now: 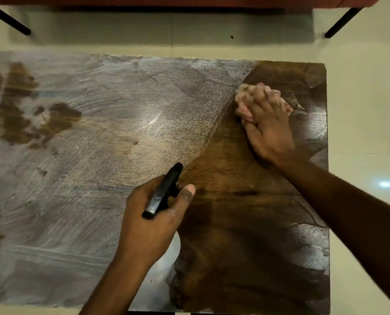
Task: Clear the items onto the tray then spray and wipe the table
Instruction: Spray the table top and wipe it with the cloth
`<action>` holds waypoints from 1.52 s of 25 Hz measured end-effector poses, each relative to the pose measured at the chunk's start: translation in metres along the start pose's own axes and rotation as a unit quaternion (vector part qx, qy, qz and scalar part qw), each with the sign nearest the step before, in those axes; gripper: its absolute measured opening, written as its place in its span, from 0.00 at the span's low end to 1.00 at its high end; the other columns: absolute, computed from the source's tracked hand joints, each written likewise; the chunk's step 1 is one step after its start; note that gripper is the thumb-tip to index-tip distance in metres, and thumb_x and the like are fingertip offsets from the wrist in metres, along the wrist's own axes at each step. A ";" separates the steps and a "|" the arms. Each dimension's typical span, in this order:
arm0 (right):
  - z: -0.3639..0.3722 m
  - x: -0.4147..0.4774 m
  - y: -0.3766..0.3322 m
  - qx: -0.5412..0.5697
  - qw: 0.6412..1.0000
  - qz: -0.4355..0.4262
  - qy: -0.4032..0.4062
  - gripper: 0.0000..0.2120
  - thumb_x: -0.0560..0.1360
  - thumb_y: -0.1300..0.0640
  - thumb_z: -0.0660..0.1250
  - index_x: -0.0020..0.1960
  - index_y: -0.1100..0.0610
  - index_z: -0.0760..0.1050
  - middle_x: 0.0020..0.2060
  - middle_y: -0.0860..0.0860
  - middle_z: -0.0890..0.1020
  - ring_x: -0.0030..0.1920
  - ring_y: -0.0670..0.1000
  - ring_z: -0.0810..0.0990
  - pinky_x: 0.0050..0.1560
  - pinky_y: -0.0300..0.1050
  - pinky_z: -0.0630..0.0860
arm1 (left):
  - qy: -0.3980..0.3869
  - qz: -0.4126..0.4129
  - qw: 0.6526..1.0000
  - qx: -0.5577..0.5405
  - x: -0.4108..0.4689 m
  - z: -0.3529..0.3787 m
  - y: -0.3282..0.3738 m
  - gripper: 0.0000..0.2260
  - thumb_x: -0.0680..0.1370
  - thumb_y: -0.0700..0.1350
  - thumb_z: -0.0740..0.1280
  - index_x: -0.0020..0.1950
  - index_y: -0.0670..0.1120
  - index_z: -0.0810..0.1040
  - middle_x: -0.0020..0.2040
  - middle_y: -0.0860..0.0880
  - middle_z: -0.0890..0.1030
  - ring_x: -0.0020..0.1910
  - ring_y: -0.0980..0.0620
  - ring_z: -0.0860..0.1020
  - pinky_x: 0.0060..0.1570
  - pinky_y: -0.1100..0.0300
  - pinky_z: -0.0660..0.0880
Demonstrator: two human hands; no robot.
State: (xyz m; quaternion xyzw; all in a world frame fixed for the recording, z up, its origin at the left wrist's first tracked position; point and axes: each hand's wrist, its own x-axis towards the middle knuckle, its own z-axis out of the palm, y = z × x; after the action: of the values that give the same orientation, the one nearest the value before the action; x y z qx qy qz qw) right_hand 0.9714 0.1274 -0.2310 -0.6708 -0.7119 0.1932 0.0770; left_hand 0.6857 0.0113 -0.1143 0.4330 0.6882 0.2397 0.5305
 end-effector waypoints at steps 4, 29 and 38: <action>0.050 -0.023 -0.104 0.022 0.997 0.078 0.016 0.30 0.81 0.48 0.59 0.83 0.49 0.64 0.85 0.55 0.61 0.86 0.63 0.52 0.83 0.71 0.54 | 0.005 0.006 1.000 -0.009 0.011 -0.004 0.003 0.11 0.75 0.59 0.76 0.44 0.52 0.84 0.31 0.52 0.80 0.24 0.57 0.75 0.34 0.52 0.74; -0.002 0.070 -0.002 -0.134 0.949 -0.246 -0.144 0.31 0.84 0.44 0.51 0.86 0.40 0.53 0.87 0.48 0.53 0.87 0.56 0.47 0.85 0.66 0.49 | -0.007 0.039 0.999 -0.008 0.080 -0.041 0.037 0.13 0.75 0.58 0.76 0.44 0.50 0.83 0.32 0.47 0.82 0.22 0.55 0.75 0.30 0.52 0.75; 0.034 0.105 -0.126 0.003 0.999 0.043 -0.027 0.32 0.82 0.49 0.57 0.86 0.45 0.57 0.87 0.53 0.53 0.86 0.65 0.48 0.83 0.73 0.47 | -0.007 0.044 0.999 0.014 0.080 -0.047 0.033 0.12 0.75 0.59 0.75 0.44 0.51 0.83 0.38 0.49 0.85 0.23 0.57 0.76 0.30 0.53 0.74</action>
State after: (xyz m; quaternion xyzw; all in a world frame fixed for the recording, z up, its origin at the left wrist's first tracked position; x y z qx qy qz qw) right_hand 0.8327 0.2213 -0.2299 -0.6950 -0.6839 0.2158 0.0515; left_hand 0.6478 0.1026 -0.1145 0.4717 0.6682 0.2501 0.5182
